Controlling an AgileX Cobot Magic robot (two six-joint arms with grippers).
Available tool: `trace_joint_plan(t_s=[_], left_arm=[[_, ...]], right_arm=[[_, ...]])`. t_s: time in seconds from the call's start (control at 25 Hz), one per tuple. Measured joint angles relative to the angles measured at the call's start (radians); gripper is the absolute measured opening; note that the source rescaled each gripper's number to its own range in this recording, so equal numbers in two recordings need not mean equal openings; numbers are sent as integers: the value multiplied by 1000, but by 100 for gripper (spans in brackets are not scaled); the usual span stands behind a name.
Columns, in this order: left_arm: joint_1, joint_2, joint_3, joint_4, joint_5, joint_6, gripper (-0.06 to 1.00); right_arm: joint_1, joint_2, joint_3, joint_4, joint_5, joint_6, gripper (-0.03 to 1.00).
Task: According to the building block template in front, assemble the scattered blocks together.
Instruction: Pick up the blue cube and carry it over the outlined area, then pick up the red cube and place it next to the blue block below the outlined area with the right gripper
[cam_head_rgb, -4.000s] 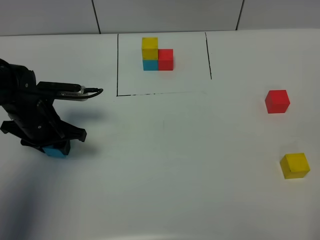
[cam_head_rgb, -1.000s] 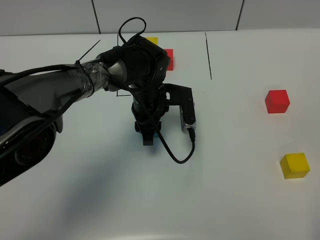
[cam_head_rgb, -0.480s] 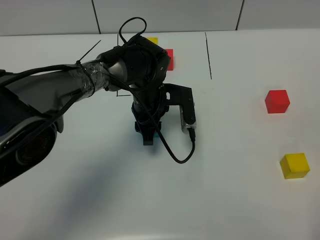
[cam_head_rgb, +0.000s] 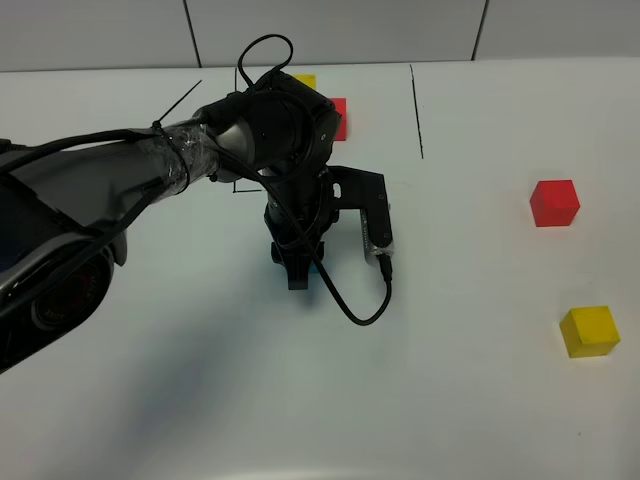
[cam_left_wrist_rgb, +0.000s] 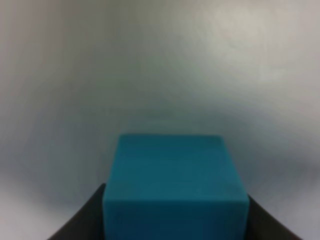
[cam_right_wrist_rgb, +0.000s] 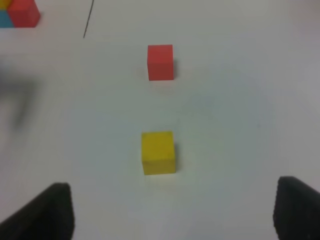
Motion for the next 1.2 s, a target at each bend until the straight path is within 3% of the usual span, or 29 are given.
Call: trace_joint_plan(t_s=[0.16, 0.28, 0.64, 0.76, 1.04, 1.2], left_arm=[[0, 0, 0, 0, -13, 0, 3], [0, 4, 0, -2, -30, -1, 15], [0, -4, 0, -8, -43, -39, 80], [0, -37, 0, -8, -43, -80, 95], [6, -158, 0, -3, 17, -229, 100], [55, -224, 0, -4, 86, -354, 100]], right_arm=[[0, 0, 0, 0, 0, 5, 65], [0, 0, 0, 0, 0, 7, 65], [0, 0, 0, 0, 0, 9, 65], [0, 0, 0, 0, 0, 11, 65], [0, 0, 0, 0, 0, 11, 65], [0, 0, 0, 0, -1, 11, 65]])
